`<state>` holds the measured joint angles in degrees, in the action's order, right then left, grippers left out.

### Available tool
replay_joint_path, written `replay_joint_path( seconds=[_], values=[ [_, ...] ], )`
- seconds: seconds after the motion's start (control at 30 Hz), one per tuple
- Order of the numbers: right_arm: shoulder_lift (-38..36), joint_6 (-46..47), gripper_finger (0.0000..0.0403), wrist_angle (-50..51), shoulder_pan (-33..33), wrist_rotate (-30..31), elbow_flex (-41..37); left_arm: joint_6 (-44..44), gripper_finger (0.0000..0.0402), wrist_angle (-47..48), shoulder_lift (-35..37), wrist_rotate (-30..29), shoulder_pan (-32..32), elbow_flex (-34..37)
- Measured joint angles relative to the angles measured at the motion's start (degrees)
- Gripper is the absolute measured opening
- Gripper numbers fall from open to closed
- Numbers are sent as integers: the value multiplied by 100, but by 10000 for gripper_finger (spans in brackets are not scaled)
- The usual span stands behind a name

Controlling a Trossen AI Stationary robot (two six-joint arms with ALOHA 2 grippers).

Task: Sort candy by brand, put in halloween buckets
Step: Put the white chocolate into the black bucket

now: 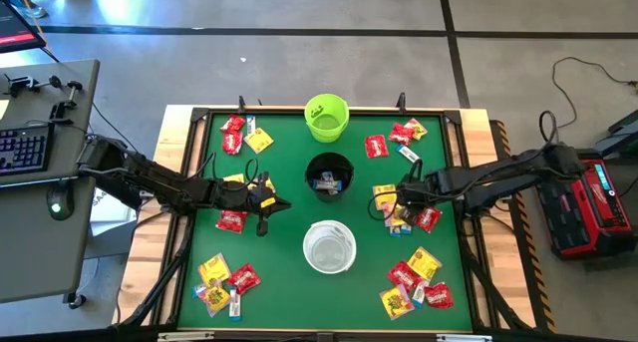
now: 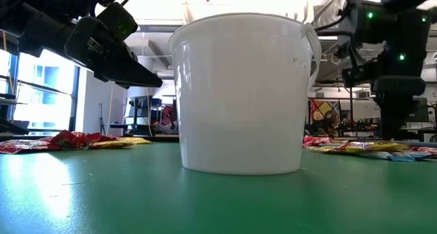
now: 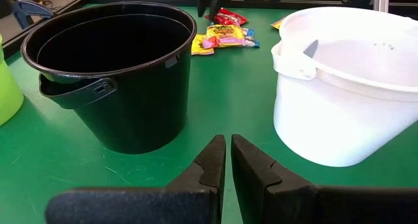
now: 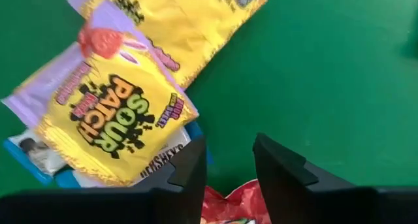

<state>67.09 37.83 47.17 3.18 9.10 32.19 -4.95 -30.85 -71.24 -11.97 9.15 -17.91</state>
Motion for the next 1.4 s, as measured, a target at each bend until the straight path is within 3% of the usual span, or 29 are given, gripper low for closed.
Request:
replay_joint_path(
  seconds=[0.3, 0.53, 0.9, 1.17, 1.4],
  values=[
    [0, -320, 110, -889, -248, -419, -489, -40, 17, 2, 0, -1, 1, 0],
    [2, -453, 10, -845, -284, -525, -432, -42, 17, 11, 0, -1, 0, 0],
    [2, -488, 1, -149, -80, -5, 369, -42, 17, 15, 0, 0, 0, 0],
    [2, 429, 15, -103, 196, -430, 518, -48, 17, 20, 0, 0, 2, 0],
    [12, 1872, 113, -25, 724, -94, 441, -48, 17, 114, 0, -2, 0, 0]
  ],
)
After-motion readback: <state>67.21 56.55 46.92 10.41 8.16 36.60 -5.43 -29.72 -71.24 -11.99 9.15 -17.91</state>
